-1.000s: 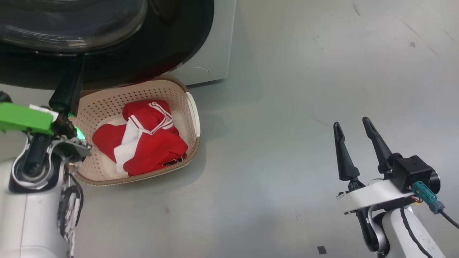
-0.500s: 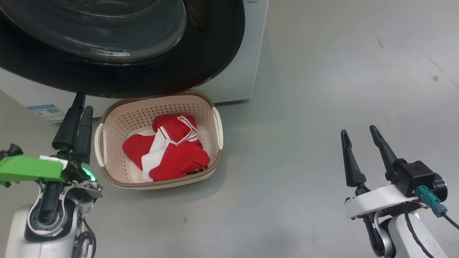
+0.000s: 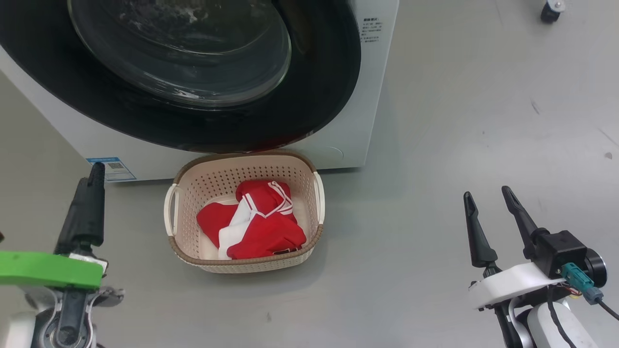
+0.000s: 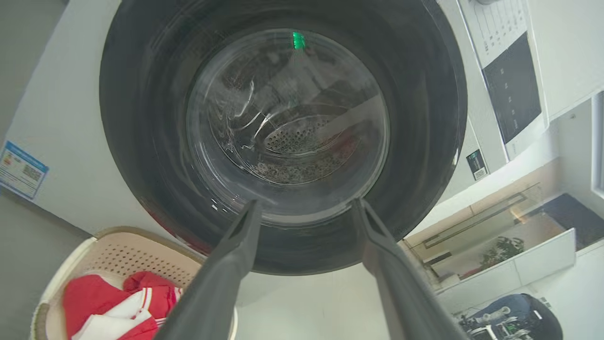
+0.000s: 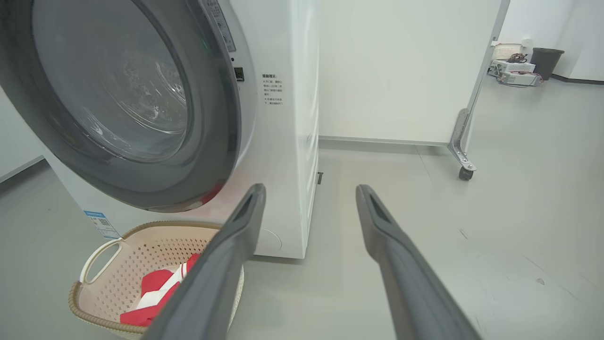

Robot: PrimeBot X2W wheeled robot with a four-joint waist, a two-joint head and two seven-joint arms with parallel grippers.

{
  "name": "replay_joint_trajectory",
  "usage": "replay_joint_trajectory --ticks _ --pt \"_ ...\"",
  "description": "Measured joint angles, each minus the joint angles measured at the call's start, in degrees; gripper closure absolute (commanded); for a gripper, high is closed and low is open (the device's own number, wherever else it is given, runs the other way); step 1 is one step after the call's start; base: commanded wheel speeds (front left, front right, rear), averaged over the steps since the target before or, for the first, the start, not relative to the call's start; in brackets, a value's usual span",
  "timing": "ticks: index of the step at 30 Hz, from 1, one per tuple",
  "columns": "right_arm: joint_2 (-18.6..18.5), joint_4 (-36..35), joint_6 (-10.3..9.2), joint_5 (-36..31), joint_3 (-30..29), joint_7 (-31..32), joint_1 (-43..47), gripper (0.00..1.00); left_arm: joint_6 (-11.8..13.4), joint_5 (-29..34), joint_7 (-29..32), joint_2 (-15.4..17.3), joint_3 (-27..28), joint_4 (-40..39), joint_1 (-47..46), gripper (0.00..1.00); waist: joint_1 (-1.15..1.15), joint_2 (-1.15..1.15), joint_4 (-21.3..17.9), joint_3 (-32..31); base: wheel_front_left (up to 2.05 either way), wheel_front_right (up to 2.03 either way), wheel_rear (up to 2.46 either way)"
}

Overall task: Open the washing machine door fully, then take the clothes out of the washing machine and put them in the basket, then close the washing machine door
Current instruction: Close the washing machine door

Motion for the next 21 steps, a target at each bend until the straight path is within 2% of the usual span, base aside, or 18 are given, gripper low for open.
replay_joint_trajectory --ticks 4,5,7,9,12,13,21 --pt "-0.1 0.0 -0.31 -0.1 0.0 0.1 0.9 0.0 0.0 10.6 -3.5 3.3 -1.5 -0.7 2.5 0.0 0.0 0.0 0.9 -1.6 0.0 0.0 0.0" --pt "-0.1 0.0 -0.31 -0.1 0.0 0.1 0.9 0.0 0.0 10.6 -3.5 3.3 -1.5 -0.7 2.5 0.0 0.0 0.0 0.9 -1.6 0.0 0.0 0.0" --pt "-0.2 -0.1 -0.48 -0.1 0.0 0.1 1.1 0.0 0.1 16.4 -5.3 4.8 -2.5 -0.9 3.8 0.0 0.0 0.0 1.3 -2.2 0.0 0.0 0.0" --pt "-0.4 -0.3 -0.49 -0.1 -0.1 0.1 1.3 0.0 1.2 23.4 -6.4 6.9 -3.8 -1.0 4.9 0.0 0.0 0.0 1.7 -2.7 0.0 0.0 0.0" --pt "-0.5 -0.5 -0.51 -0.1 -0.1 0.6 1.7 0.0 3.5 29.2 -8.4 7.6 -5.6 -1.6 6.1 0.0 0.0 0.0 2.1 -3.4 0.0 0.0 0.0" --pt "-0.5 -0.7 -0.52 -0.3 -0.1 0.7 2.0 0.0 5.2 32.4 -9.5 7.8 -6.6 -1.8 6.8 0.0 0.0 0.0 2.3 -3.8 0.0 0.0 0.0" --pt "-0.4 -1.0 -0.62 -0.3 0.1 1.1 3.2 0.0 11.0 41.5 -11.4 8.0 -11.0 -1.1 10.0 0.0 0.0 0.0 2.2 -4.4 0.0 0.0 0.0"
